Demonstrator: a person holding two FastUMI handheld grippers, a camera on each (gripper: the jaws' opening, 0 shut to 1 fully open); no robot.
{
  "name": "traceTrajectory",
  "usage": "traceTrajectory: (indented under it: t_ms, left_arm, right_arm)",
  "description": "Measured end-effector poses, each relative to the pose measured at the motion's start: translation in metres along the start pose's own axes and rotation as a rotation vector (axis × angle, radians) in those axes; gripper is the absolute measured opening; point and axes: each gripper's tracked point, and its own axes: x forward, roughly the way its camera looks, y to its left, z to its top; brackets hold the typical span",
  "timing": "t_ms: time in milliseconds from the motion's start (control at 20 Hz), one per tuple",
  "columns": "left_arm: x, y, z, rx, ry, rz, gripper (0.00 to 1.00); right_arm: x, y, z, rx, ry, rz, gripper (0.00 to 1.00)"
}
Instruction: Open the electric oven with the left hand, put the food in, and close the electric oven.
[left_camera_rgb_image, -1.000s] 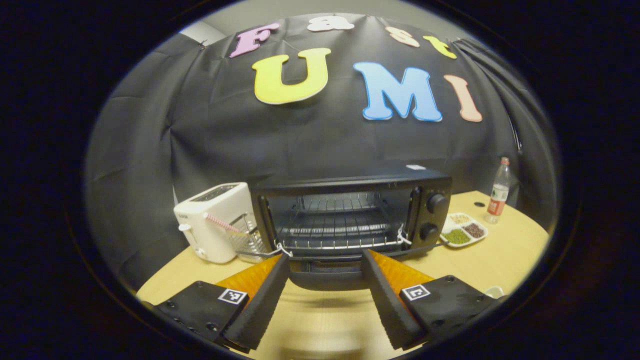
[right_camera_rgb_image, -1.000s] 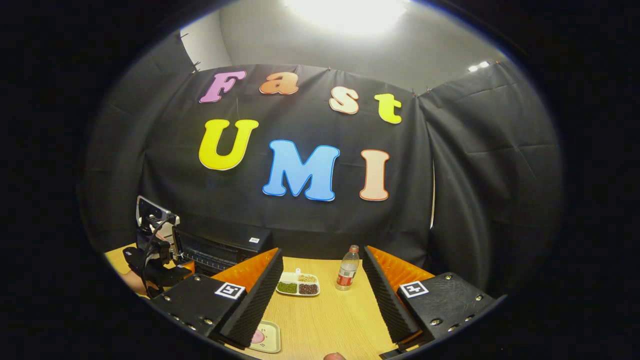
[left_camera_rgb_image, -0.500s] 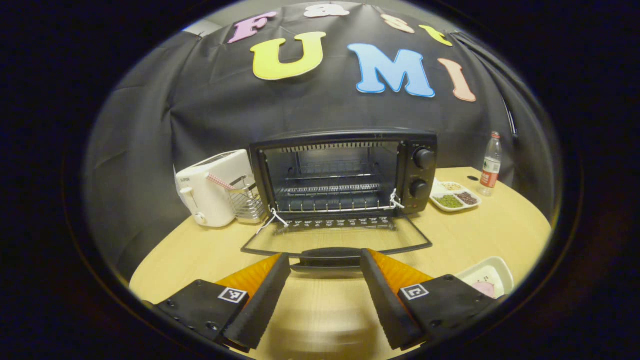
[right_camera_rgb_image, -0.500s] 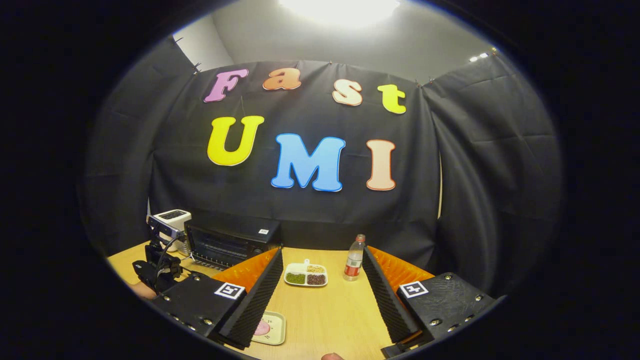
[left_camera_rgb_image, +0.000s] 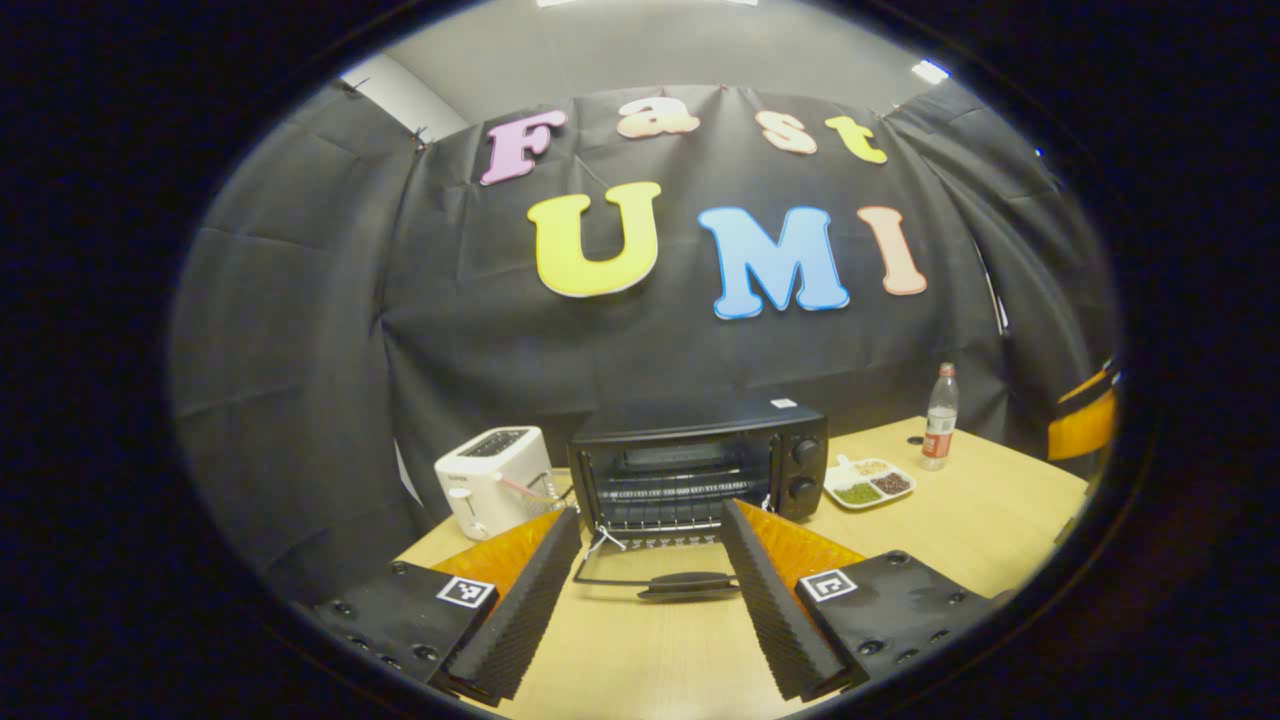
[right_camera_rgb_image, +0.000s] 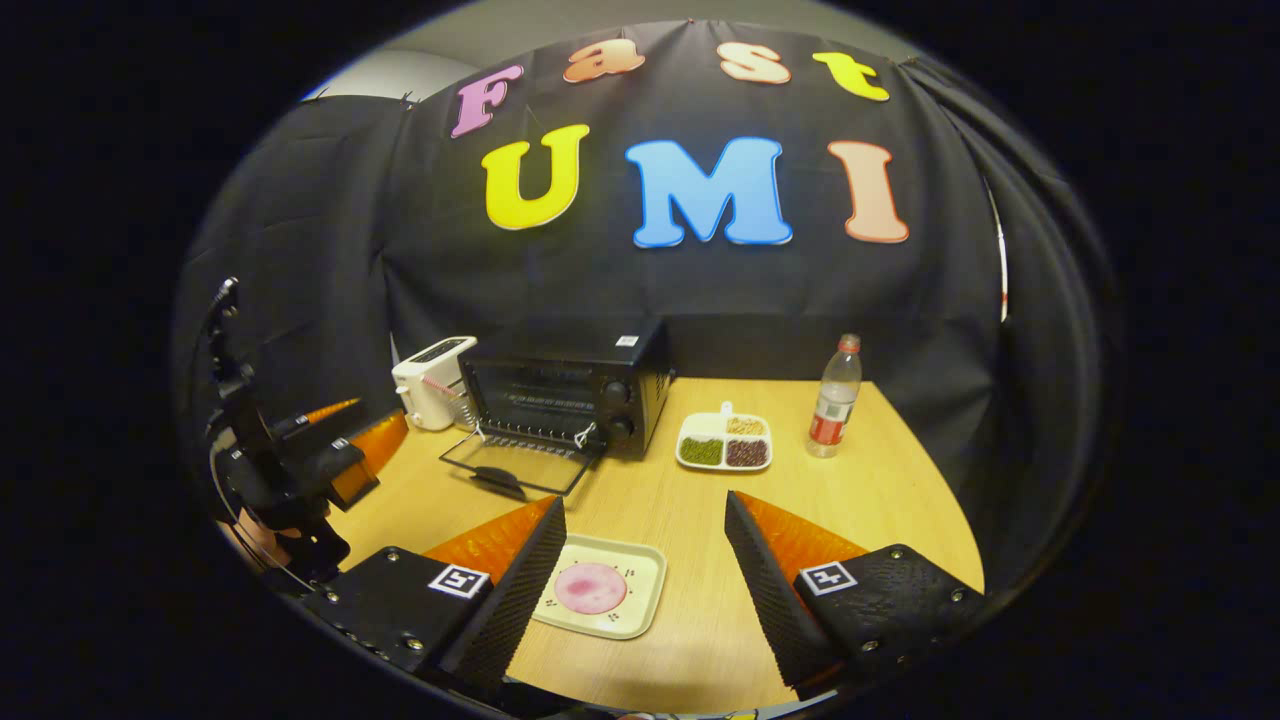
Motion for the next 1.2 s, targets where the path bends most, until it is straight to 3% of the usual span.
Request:
traceTrajectory:
  t_ms: [50,150,350,450,500,550,600,750,850,900,1100,1200]
  left_arm:
    - [-0.010,0.005,0.012,-0.006,-0.017,0.007,0.95]
    - [-0.029,0.012,0.030,-0.026,-0.048,0.021,1.00]
    - [-0.057,0.027,0.057,-0.002,-0.107,0.056,0.91]
    - [-0.067,0.031,0.065,0.027,-0.130,0.072,0.99]
    - [-0.073,0.035,0.066,0.043,-0.146,0.089,0.95]
    - [-0.078,0.038,0.070,0.059,-0.156,0.101,0.99]
    - [-0.083,0.040,0.067,0.070,-0.157,0.109,0.95]
    - [-0.092,0.049,0.058,0.054,-0.136,0.135,1.00]
    - [-0.098,0.062,0.052,0.045,-0.124,0.167,0.95]
    - [-0.100,0.068,0.049,0.046,-0.116,0.180,0.99]
    - [-0.106,0.088,0.045,0.059,-0.108,0.230,1.00]
    - [-0.108,0.094,0.047,0.056,-0.115,0.249,1.00]
  right_arm:
    - [0.006,0.003,-0.008,0.013,0.043,0.031,0.97]
    - [0.015,0.009,-0.025,0.037,0.127,0.083,0.97]
    - [0.035,0.013,-0.055,0.072,0.287,0.146,0.98]
    - [0.046,0.009,-0.071,0.094,0.364,0.150,0.98]
    - [0.052,0.009,-0.079,0.107,0.395,0.151,0.98]
    - [0.058,0.006,-0.088,0.112,0.432,0.144,0.98]
    - [0.063,0.003,-0.097,0.111,0.472,0.138,0.98]
    - [0.080,-0.006,-0.122,0.117,0.565,0.129,0.98]
    - [0.089,-0.010,-0.133,0.131,0.614,0.127,0.98]
    - [0.093,-0.012,-0.140,0.134,0.642,0.126,0.90]
    - [0.105,-0.014,-0.156,0.167,0.733,0.114,0.87]
    - [0.112,-0.017,-0.161,0.180,0.754,0.097,0.58]
